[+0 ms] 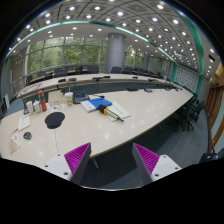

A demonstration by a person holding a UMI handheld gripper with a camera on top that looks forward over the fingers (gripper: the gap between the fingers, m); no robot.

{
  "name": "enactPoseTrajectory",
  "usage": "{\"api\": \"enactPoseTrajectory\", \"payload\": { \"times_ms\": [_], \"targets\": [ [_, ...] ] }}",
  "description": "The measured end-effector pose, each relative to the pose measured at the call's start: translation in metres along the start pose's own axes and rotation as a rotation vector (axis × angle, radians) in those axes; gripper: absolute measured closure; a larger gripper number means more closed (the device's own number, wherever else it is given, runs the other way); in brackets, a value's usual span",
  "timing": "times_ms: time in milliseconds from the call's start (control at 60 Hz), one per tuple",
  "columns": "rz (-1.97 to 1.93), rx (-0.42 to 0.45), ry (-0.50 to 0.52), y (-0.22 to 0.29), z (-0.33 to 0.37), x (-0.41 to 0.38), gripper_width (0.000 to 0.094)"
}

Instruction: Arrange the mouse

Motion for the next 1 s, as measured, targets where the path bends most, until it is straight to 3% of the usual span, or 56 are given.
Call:
{"api": "enactPoseTrajectory", "payload": {
  "times_ms": [333,733,1000],
  "targets": [
    [0.105,-0.072,0.066,-0.056,-0.009,-0.092,0.0079],
    [0.143,-0.105,0.353,-0.127,-0.008,-0.372,0.0084],
    [0.135,-0.067,0.461,-0.135,-0.07,-0.53,0.0084]
  ]
}}
Point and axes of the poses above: the point between the fingertips, and its own axes, seen from behind it with the camera up: x to the right, y up, z backward, against the way the camera looks, the point moved 8 cm from there along z, backward, against the way the camera looks, and after that the axes turned 13 degrees about x, right-handed, at the moved point
